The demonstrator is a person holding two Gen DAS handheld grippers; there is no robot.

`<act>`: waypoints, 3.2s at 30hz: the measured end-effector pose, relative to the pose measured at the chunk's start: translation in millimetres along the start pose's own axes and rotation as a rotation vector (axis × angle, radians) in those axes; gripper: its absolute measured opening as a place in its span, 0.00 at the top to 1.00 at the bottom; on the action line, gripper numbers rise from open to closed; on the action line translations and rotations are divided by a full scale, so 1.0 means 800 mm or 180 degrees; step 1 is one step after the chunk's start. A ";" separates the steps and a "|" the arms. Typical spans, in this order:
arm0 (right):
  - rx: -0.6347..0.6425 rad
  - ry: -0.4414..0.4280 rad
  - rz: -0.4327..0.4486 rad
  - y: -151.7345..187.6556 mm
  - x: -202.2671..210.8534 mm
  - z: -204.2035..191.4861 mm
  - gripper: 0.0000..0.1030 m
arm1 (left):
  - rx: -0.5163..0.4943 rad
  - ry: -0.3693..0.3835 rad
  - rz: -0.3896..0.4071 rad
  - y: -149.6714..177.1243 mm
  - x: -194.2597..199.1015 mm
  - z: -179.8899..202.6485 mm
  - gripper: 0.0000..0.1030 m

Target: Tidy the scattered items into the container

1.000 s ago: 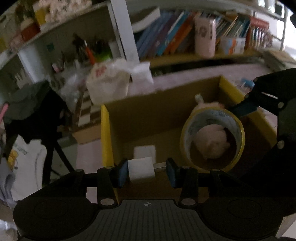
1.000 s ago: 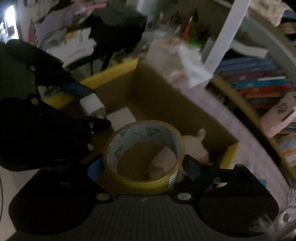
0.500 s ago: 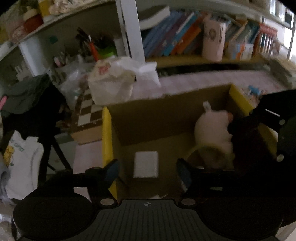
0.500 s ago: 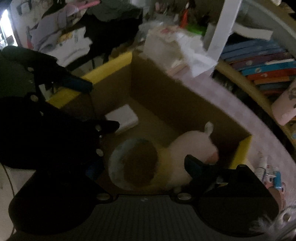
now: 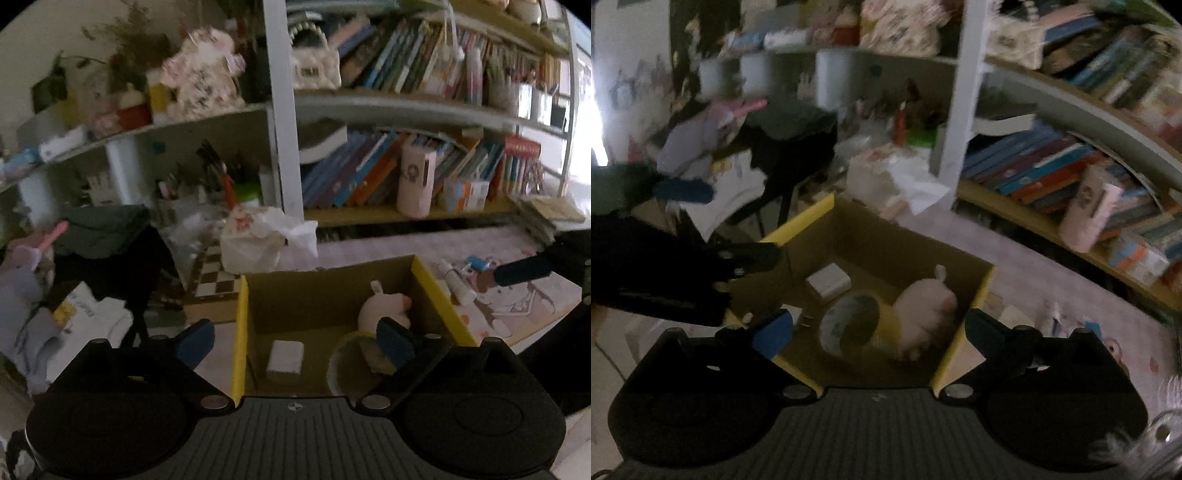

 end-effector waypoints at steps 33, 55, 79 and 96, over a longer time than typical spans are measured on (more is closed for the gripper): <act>-0.0837 0.0620 -0.0330 0.177 0.105 -0.045 0.02 | -0.0170 0.0129 -0.0445 0.158 0.073 0.069 0.06; -0.1029 0.0585 -0.0656 0.237 0.098 0.025 0.02 | -0.0161 0.0223 -0.0894 0.175 0.022 0.147 0.06; -0.1042 0.0617 -0.0590 0.296 0.090 0.241 0.03 | -0.0099 0.0219 -0.0854 0.136 -0.079 0.326 0.06; -0.0720 0.0461 -0.0077 0.235 -0.016 0.369 0.07 | -0.0145 -0.0171 -0.0444 0.075 -0.197 0.377 0.30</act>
Point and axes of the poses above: each gripper's, at about its wrist camera, not at the fingertips, and x roughly against the way its jaws point, z to its right, y to its underside, the point moved 2 cm from there along -x, roughly the way its jaws point, and after that the axes turned 13 degrees about x, right-handed, at the moved point
